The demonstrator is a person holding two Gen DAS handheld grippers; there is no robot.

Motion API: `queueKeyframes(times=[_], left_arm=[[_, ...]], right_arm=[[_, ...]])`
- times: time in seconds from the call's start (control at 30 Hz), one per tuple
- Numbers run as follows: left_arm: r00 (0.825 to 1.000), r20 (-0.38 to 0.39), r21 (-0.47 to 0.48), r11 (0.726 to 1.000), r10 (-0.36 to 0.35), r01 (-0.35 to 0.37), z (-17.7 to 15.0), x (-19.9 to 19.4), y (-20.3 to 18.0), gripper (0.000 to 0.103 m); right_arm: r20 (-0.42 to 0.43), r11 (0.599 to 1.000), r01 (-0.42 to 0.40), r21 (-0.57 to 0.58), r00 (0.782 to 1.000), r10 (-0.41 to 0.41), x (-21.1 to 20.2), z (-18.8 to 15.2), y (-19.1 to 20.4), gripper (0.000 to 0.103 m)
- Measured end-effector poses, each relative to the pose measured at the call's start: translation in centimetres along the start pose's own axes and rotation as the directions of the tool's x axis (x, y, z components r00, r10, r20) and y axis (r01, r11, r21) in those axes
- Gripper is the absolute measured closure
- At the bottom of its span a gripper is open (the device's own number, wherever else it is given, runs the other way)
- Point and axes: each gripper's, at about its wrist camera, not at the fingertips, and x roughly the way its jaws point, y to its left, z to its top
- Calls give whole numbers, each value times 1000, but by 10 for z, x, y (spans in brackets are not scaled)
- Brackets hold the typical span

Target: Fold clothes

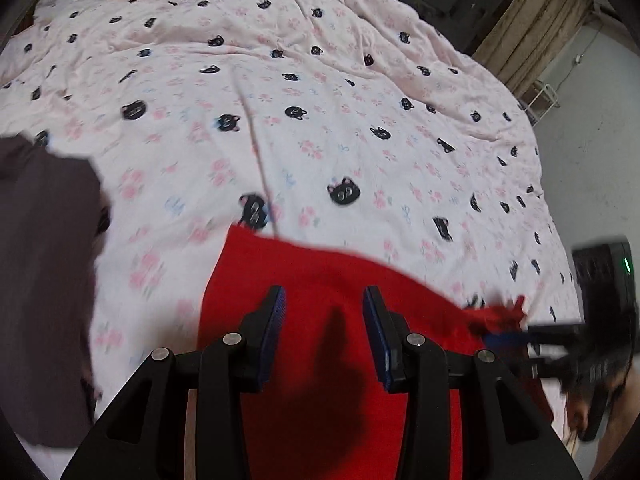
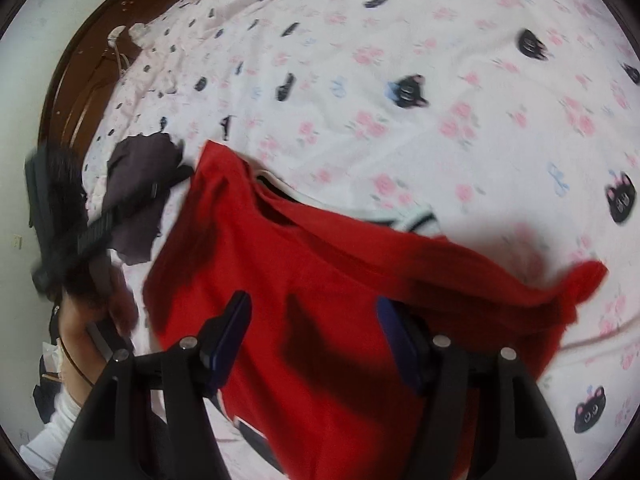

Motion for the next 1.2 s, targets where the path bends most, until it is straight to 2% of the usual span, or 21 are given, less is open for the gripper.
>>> queueKeyframes(times=[0.1, 0.2, 0.27, 0.43, 0.6, 0.77, 0.87, 1.0, 1.07, 1.2], left_arm=[[999, 28, -3, 1000, 22, -22, -35, -18, 7, 66], [999, 23, -22, 999, 46, -45, -62, -18, 20, 64], [999, 21, -26, 999, 38, -37, -72, -12, 28, 64], [998, 64, -18, 1000, -7, 9, -77, -18, 30, 64], [993, 119, 17, 1000, -19, 17, -81, -38, 23, 64], [987, 160, 60, 998, 18, -28, -85, -59, 12, 63], [985, 170, 65, 997, 21, -33, -89, -69, 9, 63], [986, 164, 65, 997, 33, -44, -94, -75, 5, 63], [988, 154, 65, 997, 32, -43, -95, -75, 2, 63], [990, 138, 69, 998, 3, -13, -95, -71, -9, 63]], right_arm=[[1, 1000, 13, 10, 1000, -13, 5, 14, 2, 35], [36, 998, 27, 51, 999, -29, 5, 28, -3, 36], [85, 995, 54, 85, 994, -61, -2, 36, -9, 37], [184, 985, 66, 162, 978, -96, -27, 28, -22, 37], [262, 991, 41, 131, 962, -75, -56, -26, -12, 37], [390, 987, -13, 163, 919, -53, -89, -105, -13, 35], [455, 978, -29, 209, 888, -71, -101, -147, -22, 34], [487, 961, -62, 269, 870, -80, -102, -190, -38, 30], [486, 952, -94, 291, 872, -63, -94, -205, -45, 30], [508, 913, -247, 326, 860, 51, -74, -225, -57, 29]])
